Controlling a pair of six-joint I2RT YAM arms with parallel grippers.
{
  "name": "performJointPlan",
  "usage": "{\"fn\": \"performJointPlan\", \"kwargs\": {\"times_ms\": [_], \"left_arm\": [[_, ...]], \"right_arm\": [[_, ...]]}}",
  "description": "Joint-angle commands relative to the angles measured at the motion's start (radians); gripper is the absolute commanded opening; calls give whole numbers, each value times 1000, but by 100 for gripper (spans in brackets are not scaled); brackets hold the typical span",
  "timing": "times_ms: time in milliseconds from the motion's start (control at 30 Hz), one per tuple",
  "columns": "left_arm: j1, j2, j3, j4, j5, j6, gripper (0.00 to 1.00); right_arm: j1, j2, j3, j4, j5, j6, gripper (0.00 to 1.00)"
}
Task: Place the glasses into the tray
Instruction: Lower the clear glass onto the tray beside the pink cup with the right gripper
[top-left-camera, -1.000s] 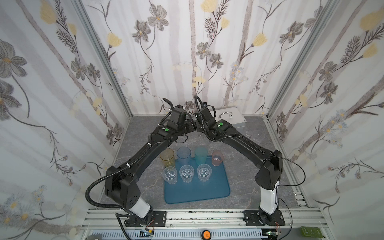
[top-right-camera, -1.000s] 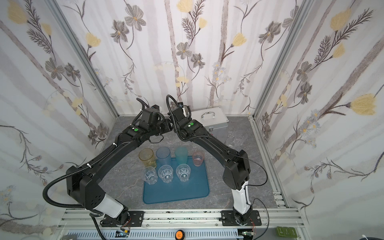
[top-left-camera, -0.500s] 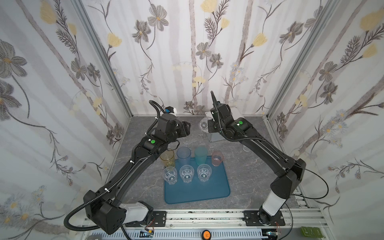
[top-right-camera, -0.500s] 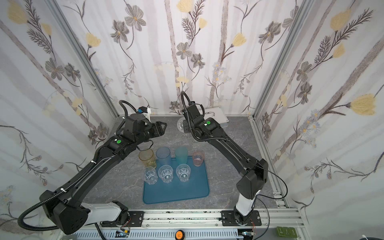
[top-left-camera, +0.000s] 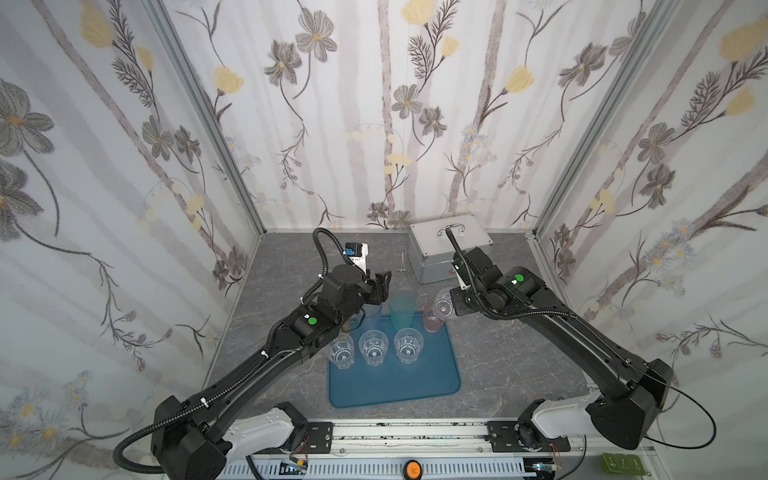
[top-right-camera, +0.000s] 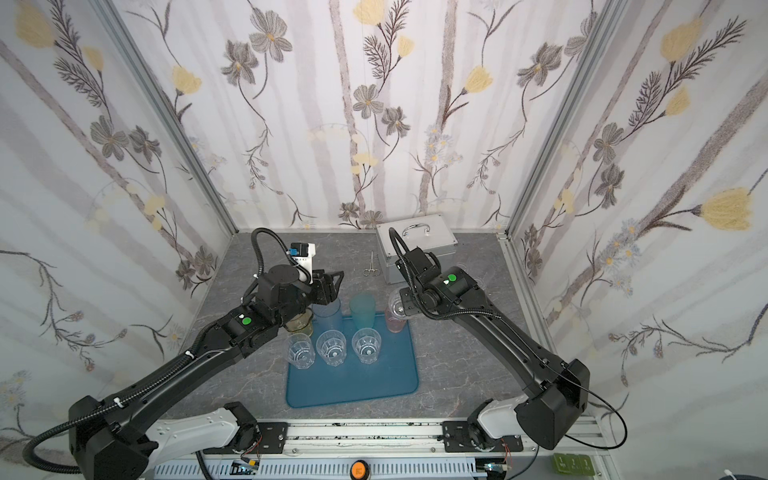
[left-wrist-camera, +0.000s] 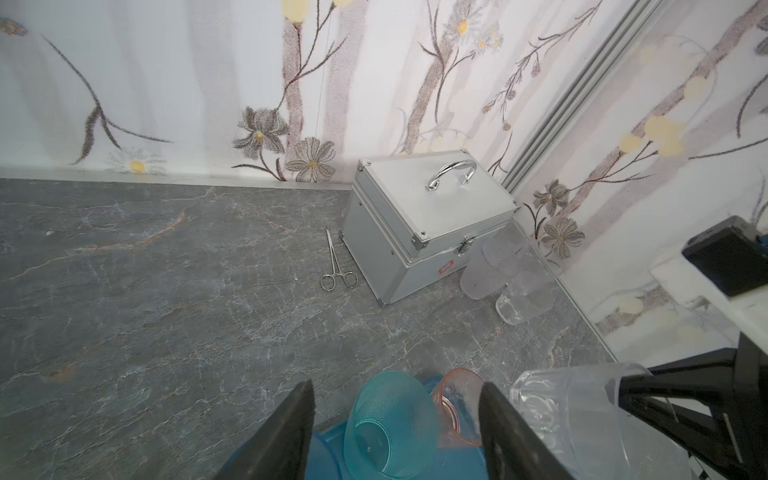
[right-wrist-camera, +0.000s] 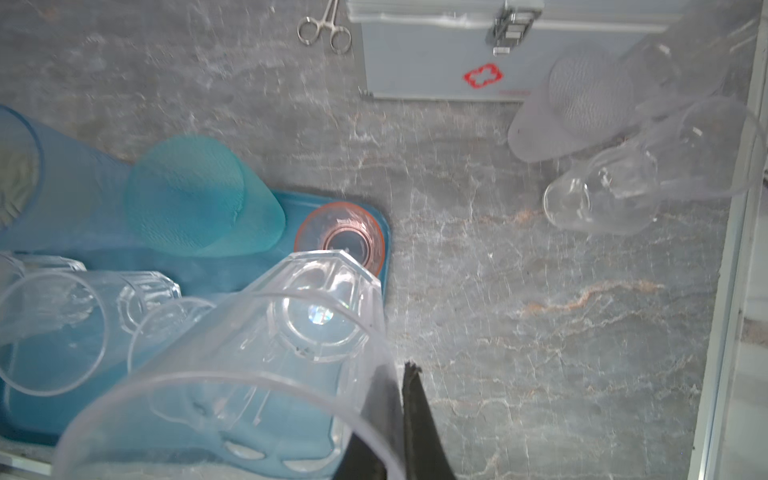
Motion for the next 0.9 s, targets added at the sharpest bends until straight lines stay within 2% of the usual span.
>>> {"fn": "performJointPlan", "kwargs": {"times_ms": [0, 367, 600, 867], "left_arm": [[-15, -4, -29, 94, -37, 25, 65], [-27, 8, -100, 177, -32, 20, 66], [-27, 19, -106, 185, -34, 30, 67], [-27, 29, -110, 188, -33, 39, 67]], "right_arm": [[15, -17, -63, 12, -23, 35, 3], [75, 45, -233, 141, -46, 83, 2], [84, 107, -281, 232, -52, 107, 2], [92, 154, -302, 259, -60, 100, 2]]}}
